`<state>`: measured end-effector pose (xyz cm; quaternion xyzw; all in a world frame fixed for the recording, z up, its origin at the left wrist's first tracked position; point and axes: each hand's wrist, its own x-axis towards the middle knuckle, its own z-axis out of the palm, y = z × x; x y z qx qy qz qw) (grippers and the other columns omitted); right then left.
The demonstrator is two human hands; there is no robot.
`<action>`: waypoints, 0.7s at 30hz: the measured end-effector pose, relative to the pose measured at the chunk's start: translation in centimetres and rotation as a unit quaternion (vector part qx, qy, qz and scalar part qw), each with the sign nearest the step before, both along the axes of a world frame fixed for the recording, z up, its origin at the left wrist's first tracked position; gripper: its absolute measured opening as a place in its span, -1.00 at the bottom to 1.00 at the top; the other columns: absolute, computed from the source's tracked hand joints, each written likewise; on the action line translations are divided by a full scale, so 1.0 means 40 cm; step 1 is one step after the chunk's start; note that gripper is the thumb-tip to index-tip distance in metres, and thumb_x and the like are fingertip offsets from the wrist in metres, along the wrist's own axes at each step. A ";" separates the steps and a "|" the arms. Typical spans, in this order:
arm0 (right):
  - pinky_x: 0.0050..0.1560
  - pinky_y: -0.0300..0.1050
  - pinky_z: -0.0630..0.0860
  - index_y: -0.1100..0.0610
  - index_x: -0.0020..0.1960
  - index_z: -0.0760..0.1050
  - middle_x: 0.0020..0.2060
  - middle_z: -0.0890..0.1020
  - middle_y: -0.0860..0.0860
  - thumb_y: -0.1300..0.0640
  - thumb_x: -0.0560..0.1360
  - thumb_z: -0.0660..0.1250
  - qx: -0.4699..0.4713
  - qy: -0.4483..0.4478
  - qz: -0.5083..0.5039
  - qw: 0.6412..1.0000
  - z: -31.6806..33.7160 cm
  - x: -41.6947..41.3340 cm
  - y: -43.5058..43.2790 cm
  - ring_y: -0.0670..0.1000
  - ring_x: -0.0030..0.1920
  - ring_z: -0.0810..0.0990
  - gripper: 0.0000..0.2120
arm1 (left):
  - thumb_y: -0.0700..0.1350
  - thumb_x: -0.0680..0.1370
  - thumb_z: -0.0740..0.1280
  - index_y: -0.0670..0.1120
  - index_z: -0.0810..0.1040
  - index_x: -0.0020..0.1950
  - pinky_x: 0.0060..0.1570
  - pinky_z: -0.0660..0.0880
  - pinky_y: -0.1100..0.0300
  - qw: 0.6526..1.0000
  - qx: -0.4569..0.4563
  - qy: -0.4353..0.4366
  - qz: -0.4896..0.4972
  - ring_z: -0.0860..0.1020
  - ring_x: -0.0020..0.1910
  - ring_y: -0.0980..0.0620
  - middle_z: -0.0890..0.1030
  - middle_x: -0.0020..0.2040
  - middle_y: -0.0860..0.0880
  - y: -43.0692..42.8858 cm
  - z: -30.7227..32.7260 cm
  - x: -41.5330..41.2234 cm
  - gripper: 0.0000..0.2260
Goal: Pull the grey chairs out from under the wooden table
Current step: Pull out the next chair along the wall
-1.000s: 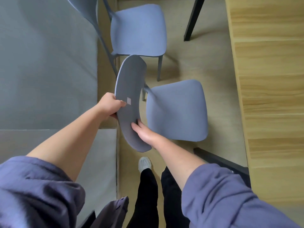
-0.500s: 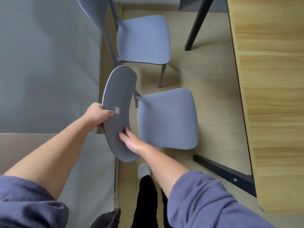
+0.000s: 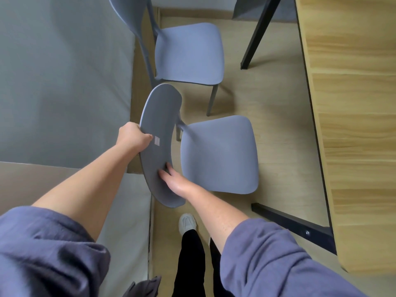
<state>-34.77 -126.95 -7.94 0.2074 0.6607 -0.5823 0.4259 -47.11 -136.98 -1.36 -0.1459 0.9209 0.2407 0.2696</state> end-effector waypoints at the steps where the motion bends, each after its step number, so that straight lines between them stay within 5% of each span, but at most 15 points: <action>1: 0.50 0.04 0.11 -0.09 0.59 -0.08 0.56 0.18 -0.03 -0.17 0.62 0.03 0.003 0.001 0.001 1.000 0.000 0.000 -0.001 0.10 0.54 0.19 -0.40 | -0.16 0.47 0.35 -0.24 0.58 -0.09 -0.23 0.42 0.13 1.000 -0.001 -0.001 0.000 0.53 -0.21 -0.18 0.55 -0.15 -0.18 0.000 -0.002 -0.001 -0.86; 21: 0.47 0.05 0.14 -0.11 0.58 0.01 0.55 0.23 0.01 -0.19 0.61 0.07 -0.013 0.007 0.026 1.000 0.026 -0.021 -0.131 0.14 0.52 0.22 -0.41 | -0.17 0.45 0.36 -0.26 0.56 -0.06 -0.21 0.44 0.08 0.997 -0.079 -0.010 0.019 0.51 -0.17 -0.20 0.54 -0.10 -0.20 -0.135 0.002 -0.034 -0.84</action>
